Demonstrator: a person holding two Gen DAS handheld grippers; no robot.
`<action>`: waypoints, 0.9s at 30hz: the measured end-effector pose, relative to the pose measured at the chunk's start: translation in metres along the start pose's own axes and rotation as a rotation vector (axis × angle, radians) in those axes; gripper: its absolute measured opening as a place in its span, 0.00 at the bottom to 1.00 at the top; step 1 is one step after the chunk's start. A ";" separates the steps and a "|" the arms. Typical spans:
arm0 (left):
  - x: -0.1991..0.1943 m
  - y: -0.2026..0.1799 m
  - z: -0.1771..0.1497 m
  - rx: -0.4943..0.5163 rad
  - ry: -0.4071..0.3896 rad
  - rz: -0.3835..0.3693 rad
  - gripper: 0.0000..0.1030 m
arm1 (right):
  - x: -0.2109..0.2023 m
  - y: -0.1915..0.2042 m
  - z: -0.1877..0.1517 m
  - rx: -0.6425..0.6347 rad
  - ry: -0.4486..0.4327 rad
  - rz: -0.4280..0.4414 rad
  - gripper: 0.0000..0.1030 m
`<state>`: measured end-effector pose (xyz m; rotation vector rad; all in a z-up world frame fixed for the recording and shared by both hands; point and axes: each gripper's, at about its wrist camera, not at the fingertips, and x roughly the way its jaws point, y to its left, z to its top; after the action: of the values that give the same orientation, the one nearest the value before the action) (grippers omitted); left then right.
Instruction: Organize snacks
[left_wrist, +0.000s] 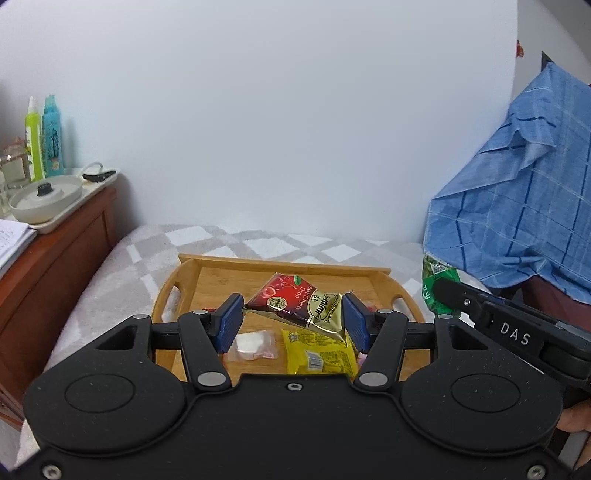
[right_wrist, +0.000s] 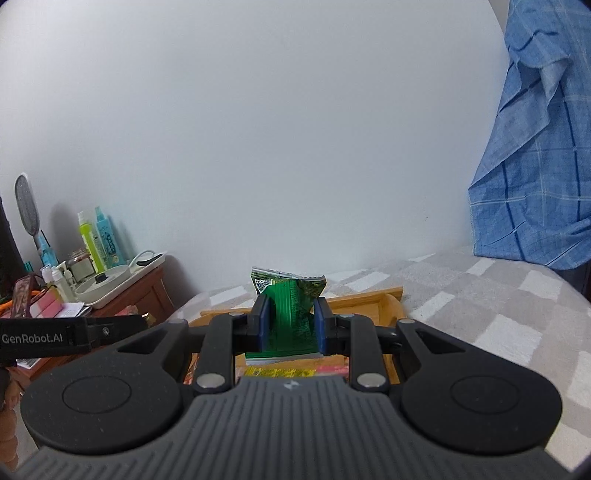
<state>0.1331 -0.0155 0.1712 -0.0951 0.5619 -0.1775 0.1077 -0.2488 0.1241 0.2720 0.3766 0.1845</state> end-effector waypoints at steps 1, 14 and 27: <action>0.009 0.001 0.001 -0.004 0.012 0.000 0.54 | 0.007 -0.004 0.000 0.007 0.004 0.001 0.28; 0.127 0.014 0.005 -0.035 0.139 0.024 0.55 | 0.097 -0.022 -0.005 0.063 0.145 0.038 0.28; 0.207 0.019 -0.008 -0.038 0.252 -0.016 0.55 | 0.154 -0.034 -0.018 0.060 0.280 0.006 0.28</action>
<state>0.3037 -0.0377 0.0538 -0.1154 0.8165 -0.1961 0.2453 -0.2419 0.0460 0.3069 0.6600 0.2182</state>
